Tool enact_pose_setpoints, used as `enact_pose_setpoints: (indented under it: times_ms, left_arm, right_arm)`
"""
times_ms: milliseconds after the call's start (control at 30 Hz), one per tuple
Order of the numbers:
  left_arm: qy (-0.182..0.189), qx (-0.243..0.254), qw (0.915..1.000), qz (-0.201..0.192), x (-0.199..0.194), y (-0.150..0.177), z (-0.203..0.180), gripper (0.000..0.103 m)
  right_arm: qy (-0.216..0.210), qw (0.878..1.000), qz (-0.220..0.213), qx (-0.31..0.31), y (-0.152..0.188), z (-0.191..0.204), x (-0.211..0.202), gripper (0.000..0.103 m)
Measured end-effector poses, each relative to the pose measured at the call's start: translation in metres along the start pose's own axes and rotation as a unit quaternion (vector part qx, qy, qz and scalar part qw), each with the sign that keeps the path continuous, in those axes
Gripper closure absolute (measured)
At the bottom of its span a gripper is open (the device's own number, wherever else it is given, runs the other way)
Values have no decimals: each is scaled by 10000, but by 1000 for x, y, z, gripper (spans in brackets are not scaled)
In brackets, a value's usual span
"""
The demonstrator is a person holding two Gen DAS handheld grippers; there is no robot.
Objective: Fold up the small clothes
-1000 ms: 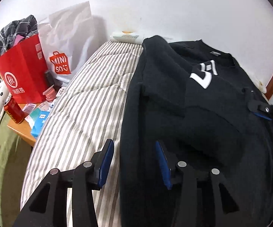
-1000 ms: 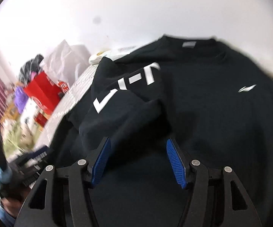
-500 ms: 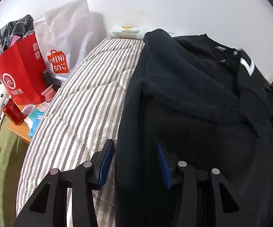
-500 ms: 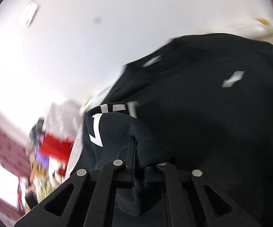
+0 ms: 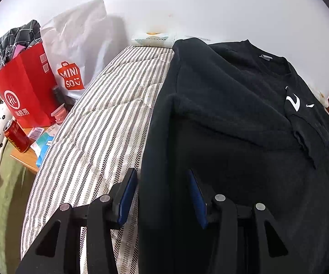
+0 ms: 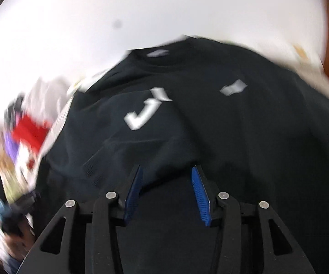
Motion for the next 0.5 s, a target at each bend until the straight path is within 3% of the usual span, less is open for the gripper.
enact_pose_setpoints:
  times_ms: [67, 167, 333, 367, 500]
  left_arm:
    - [-22, -30, 10000, 32, -1, 1, 1, 56]
    - [-17, -70, 10000, 37, -1, 3, 2, 52]
    - [20, -129, 9999, -7, -1, 5, 4, 49]
    - [19, -124, 9999, -14, -1, 5, 4, 49]
    - [22, -107, 9999, -24, 0, 5, 3, 47]
  right_arm:
    - [-12, 9977, -21, -672, 1, 36, 7, 44]
    - [-218, 9930, 78, -1158, 10, 77, 29, 43]
    - [-14, 9903, 210, -1373, 18, 85, 61, 44]
    - [41, 9896, 190, -1426, 17, 87, 63, 47]
    - [-37, 9857, 222, -1670, 18, 85, 58, 99]
Point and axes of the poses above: each gripper's, at about its wrist camera, not at the fingertips, and x roughly the way its jaws point, z to its left, y to its underside, the point moved 10 cm from there along x, roughly the way its jaws point, and after that the axes turned 1 degree about x, right-handed, at the moved point
